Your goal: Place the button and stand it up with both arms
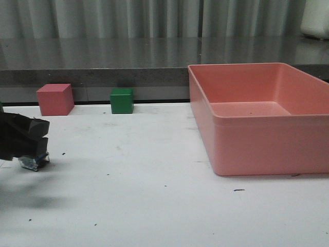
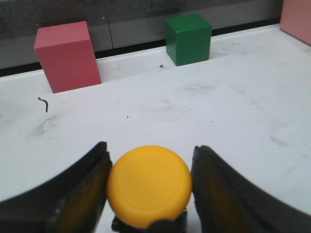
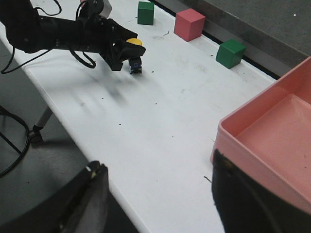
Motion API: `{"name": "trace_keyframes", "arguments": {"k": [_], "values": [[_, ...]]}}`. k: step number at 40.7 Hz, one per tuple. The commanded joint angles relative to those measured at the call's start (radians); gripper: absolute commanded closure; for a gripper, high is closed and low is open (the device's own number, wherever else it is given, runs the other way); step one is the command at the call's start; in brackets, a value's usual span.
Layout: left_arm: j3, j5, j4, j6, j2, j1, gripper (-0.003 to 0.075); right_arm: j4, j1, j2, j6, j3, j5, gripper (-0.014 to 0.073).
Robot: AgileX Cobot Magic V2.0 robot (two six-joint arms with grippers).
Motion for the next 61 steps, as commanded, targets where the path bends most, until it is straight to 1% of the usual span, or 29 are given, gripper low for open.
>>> {"name": "trace_keyframes", "arguments": {"k": [1,5,10,14,16,19,23,26,29,32,35,37,42,45,58,61], "values": [[-0.014,-0.233,-0.004,-0.012,-0.033,-0.007,0.0312,-0.006,-0.003,0.005,-0.010,-0.025,-0.081,0.0113],[-0.014,-0.233,-0.004,-0.012,-0.035,-0.007,0.0269,-0.006,-0.003,0.005,-0.010,-0.025,-0.081,0.0113],[-0.014,-0.233,-0.004,-0.012,-0.041,-0.007,0.0235,-0.006,-0.003,0.005,-0.010,-0.025,-0.081,0.0113],[-0.012,-0.223,-0.004,-0.012,-0.069,-0.007,0.0237,-0.006,-0.003,0.005,-0.010,-0.025,-0.081,0.0113],[-0.010,-0.196,-0.004,-0.012,-0.103,-0.009,0.0237,-0.006,-0.003,0.005,-0.010,-0.025,-0.081,0.0113],[-0.010,-0.109,-0.004,-0.012,-0.173,-0.009,0.0238,-0.006,-0.003,0.005,-0.010,-0.025,-0.081,0.0113],[-0.026,0.095,-0.004,-0.012,-0.302,-0.009,0.0246,-0.006,-0.003,0.005,-0.010,-0.025,-0.081,0.0113],[-0.070,0.345,-0.004,-0.012,-0.421,-0.009,0.0247,-0.006,-0.003,0.005,-0.010,-0.025,-0.081,0.0113],[-0.139,0.634,-0.004,-0.012,-0.526,-0.009,0.0248,-0.006,-0.003,0.005,-0.010,-0.025,-0.081,0.0113],[-0.229,0.988,-0.004,-0.012,-0.625,-0.009,0.0247,-0.006,-0.003,0.005,-0.010,-0.025,-0.081,0.0113],[-0.332,1.275,-0.004,-0.012,-0.701,-0.009,0.0247,-0.006,-0.003,0.005,-0.010,-0.025,-0.081,0.0113],[-0.389,1.410,-0.004,-0.012,-0.744,-0.009,0.0247,-0.006,-0.003,0.005,-0.010,-0.025,-0.081,0.0113],[-0.492,1.626,-0.004,-0.012,-0.840,-0.009,0.0247,-0.006,-0.003,0.005,-0.010,-0.025,-0.081,0.0113],[-0.525,1.703,-0.004,-0.012,-0.898,-0.009,0.0247,-0.006,-0.003,0.005,-0.010,-0.025,-0.081,0.0113],[-0.531,1.958,-0.004,-0.012,-1.158,-0.009,0.0247,-0.006,-0.003,0.005,-0.010,-0.025,-0.081,0.0113],[-0.531,1.990,-0.004,-0.012,-1.197,-0.009,0.0247,-0.006,-0.003,0.005,-0.010,-0.025,-0.081,0.0113]]}}
